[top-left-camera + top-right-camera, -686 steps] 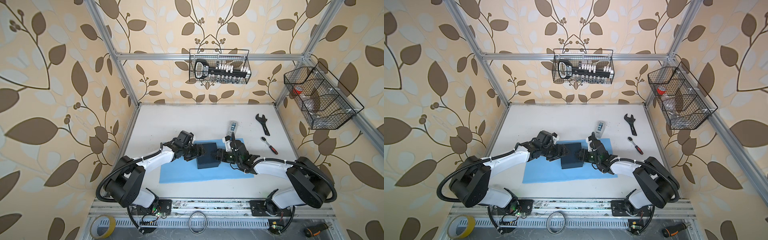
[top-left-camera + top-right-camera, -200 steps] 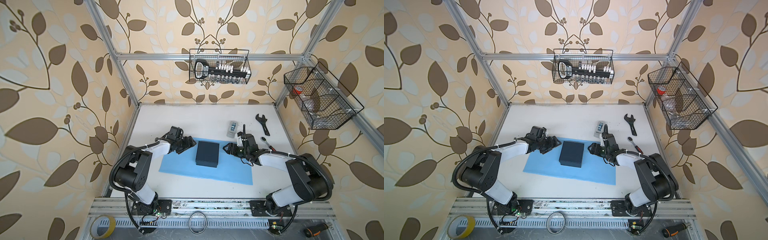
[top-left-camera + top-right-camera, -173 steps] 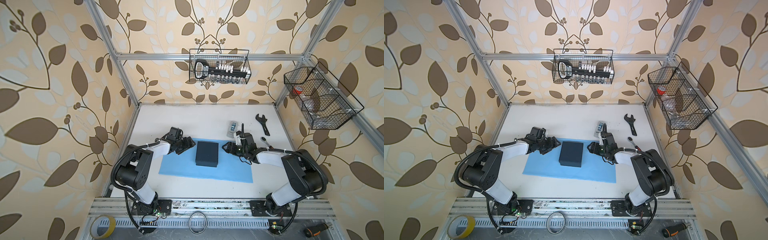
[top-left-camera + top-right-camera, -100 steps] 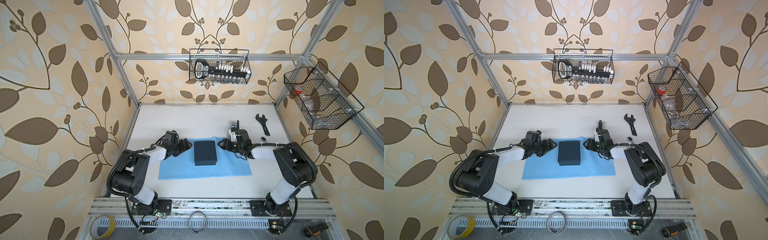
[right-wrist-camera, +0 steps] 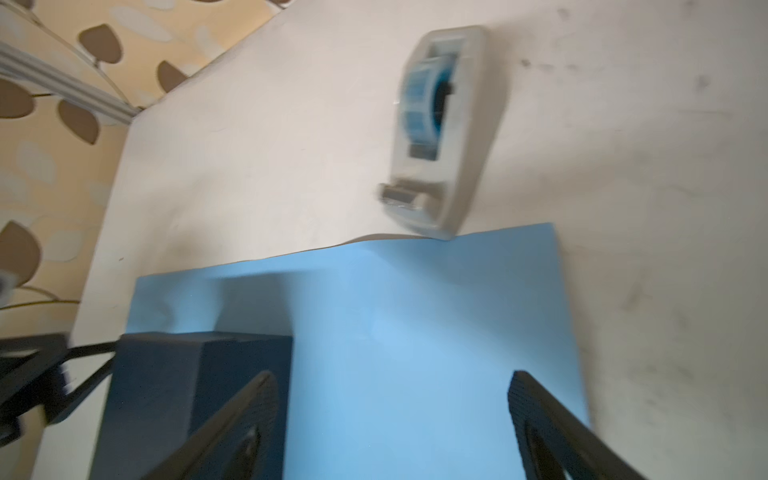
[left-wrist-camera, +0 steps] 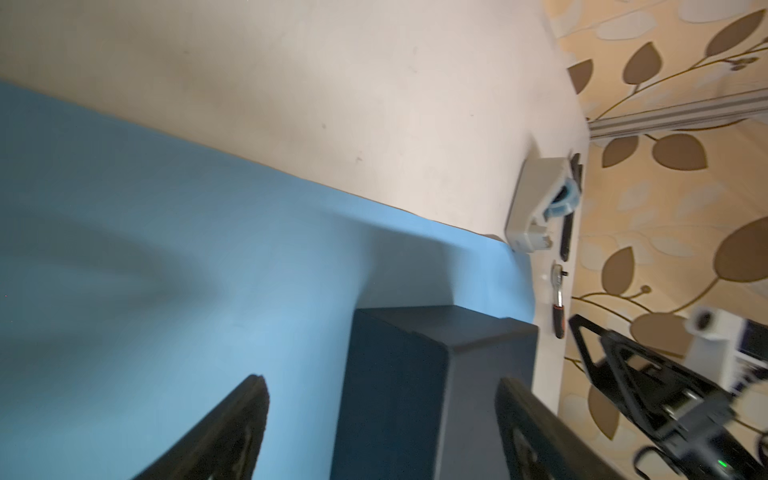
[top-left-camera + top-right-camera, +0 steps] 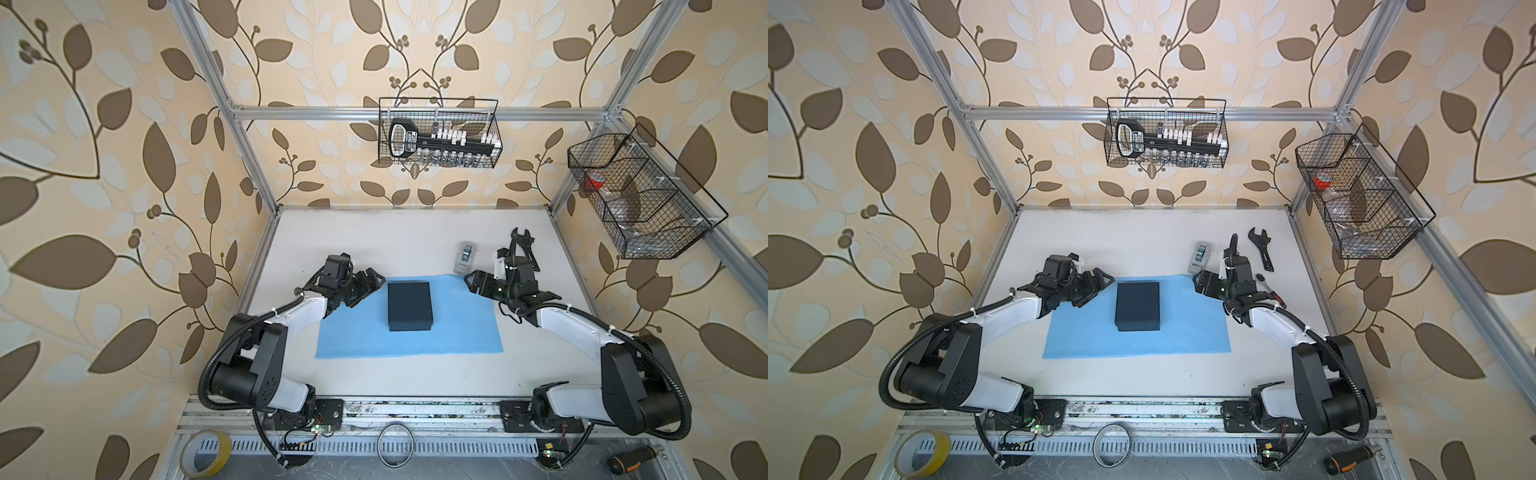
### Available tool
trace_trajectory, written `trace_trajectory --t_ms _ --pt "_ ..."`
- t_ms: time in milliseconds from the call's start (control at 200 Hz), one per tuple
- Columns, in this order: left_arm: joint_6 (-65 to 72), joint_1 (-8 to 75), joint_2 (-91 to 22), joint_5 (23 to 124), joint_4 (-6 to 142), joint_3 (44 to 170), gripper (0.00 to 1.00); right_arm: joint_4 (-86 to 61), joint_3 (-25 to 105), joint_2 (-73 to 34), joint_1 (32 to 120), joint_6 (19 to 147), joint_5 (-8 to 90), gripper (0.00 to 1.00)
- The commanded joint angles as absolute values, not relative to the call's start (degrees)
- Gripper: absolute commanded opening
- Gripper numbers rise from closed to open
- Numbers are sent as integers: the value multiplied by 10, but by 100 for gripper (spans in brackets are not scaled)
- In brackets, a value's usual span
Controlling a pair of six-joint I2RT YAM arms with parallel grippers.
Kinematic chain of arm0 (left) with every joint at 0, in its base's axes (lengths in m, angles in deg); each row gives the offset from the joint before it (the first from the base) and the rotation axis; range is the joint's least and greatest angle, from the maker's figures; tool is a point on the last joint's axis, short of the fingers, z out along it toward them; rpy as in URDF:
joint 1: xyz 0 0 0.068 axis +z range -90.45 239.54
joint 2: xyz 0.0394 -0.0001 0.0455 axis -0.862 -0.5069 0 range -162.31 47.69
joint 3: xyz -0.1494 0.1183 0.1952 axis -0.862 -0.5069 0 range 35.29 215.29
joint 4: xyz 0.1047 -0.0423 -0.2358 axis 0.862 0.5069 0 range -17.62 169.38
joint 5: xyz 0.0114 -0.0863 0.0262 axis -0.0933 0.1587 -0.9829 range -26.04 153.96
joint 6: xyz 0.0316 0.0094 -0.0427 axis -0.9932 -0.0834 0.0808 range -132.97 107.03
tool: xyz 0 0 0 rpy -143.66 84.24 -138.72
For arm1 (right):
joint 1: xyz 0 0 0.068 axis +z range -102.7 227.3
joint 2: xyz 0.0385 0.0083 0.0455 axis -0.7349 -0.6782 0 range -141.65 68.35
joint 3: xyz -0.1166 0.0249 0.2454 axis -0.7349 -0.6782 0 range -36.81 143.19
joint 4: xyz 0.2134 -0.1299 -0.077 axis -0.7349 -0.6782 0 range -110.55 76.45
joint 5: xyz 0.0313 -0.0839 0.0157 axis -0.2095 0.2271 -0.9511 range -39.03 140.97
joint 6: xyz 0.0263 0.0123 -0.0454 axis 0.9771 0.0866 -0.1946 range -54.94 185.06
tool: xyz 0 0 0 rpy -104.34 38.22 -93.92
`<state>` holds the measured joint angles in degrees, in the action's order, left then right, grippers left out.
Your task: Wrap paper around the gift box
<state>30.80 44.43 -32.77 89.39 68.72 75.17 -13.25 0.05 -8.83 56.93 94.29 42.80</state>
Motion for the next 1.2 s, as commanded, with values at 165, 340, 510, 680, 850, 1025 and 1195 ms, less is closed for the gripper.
trace_trajectory --t_ms 165,340,510,680,850,1025,1195 --pt "317 406 -270 934 704 756 89 -227 36 -156 554 905 488 90" --pt "315 404 -268 942 702 751 89 -264 75 -217 554 876 451 87" --pt "316 400 -257 945 701 747 89 -258 64 -209 552 862 386 83" --pt "314 399 -249 944 704 745 89 -234 35 -191 533 857 335 77" --pt "313 399 -246 942 708 746 89 -206 3 -155 520 852 308 73" --pt "312 398 -245 942 711 747 89 -155 -54 -110 491 869 252 70" --pt "311 398 -239 941 717 746 89 -113 -104 -70 477 885 217 66"
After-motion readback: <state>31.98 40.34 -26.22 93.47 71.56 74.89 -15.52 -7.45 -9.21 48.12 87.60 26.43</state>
